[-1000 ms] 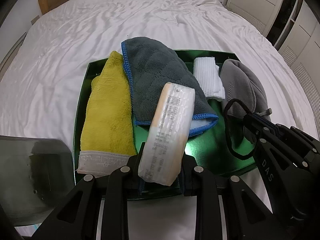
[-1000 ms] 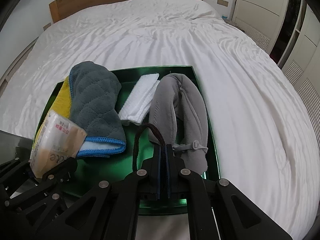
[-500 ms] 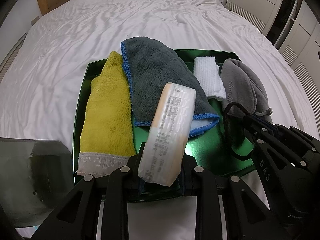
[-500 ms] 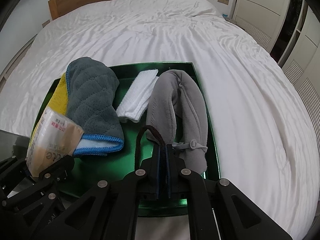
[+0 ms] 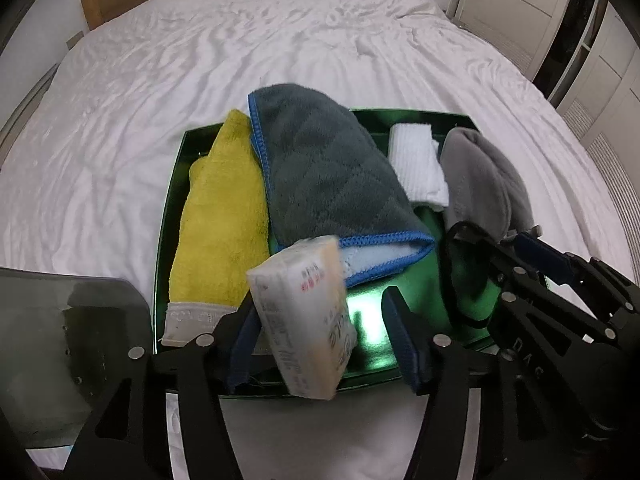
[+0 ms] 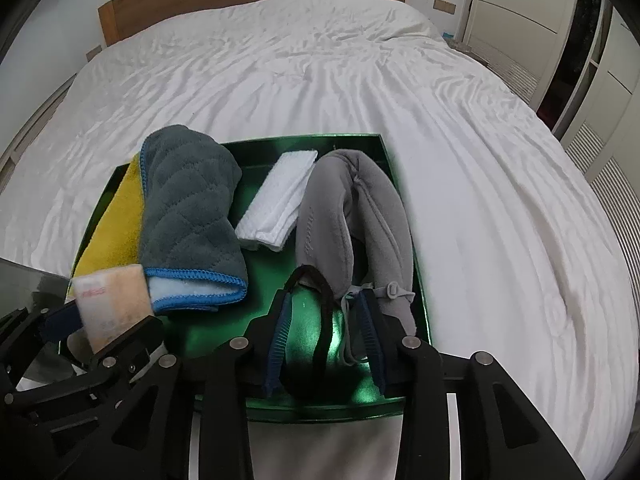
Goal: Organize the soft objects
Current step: 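Lower the tissue pack and hair tie into the tray and open both tools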
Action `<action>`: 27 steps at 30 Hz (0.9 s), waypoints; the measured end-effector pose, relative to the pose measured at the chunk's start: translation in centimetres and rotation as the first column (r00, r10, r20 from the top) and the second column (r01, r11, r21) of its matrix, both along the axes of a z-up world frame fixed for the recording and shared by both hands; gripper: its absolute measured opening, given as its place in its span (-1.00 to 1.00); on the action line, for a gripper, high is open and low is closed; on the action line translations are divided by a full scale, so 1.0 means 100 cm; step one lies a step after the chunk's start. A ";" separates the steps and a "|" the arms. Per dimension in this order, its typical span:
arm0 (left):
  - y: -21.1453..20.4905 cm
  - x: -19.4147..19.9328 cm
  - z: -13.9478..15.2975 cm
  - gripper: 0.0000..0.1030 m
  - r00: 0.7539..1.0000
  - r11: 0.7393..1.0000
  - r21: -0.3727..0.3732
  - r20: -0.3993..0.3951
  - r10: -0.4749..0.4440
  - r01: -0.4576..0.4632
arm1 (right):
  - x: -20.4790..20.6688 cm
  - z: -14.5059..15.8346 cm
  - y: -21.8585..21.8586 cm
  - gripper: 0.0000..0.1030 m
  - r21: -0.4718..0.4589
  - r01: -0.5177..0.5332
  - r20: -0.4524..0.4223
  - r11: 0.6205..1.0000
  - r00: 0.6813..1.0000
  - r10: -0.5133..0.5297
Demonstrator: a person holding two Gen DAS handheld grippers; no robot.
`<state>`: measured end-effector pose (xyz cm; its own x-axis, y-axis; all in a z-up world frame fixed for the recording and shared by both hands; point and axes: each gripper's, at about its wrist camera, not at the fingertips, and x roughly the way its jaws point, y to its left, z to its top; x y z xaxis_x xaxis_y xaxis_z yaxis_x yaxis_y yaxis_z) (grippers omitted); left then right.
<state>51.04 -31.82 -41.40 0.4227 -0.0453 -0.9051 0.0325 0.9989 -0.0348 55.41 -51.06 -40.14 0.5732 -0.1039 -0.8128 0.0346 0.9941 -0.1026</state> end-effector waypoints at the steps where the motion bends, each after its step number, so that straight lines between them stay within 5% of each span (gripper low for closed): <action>1: 0.000 0.000 0.002 0.10 1.000 1.000 0.005 0.006 0.003 -0.003 | -0.001 0.002 0.000 -0.31 -0.003 0.000 0.004 1.000 1.000 0.000; 27: 0.012 -0.028 0.041 0.14 0.998 0.999 -0.011 0.063 0.032 -0.032 | -0.036 0.055 0.021 0.11 -0.063 0.005 0.080 0.998 0.997 0.001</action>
